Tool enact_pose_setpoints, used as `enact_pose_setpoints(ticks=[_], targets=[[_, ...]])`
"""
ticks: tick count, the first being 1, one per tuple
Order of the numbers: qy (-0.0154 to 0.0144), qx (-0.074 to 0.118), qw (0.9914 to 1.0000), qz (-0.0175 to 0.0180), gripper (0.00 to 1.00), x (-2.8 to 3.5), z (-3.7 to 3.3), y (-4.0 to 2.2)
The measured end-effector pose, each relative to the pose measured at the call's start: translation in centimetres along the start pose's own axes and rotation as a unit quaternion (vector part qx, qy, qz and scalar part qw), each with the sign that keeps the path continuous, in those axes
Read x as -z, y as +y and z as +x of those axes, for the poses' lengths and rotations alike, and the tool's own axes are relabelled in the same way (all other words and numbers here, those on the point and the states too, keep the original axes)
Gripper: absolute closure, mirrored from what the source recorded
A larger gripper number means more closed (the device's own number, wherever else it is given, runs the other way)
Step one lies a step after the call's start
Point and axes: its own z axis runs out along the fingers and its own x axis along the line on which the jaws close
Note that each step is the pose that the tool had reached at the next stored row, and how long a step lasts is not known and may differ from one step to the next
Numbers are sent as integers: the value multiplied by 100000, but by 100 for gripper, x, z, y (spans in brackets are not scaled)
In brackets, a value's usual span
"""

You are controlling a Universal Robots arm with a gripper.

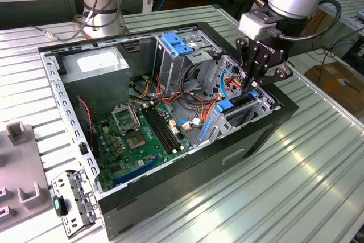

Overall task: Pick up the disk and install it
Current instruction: 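Insert the first disk wire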

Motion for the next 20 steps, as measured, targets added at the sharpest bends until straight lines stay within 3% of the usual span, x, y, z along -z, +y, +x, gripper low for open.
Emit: enact_pose_setpoints(ticks=[6, 20], targets=[[0, -410, 99999, -23, 83, -55, -3, 1], [-11, -1207, 99993, -66, 83, -105, -6, 1]])
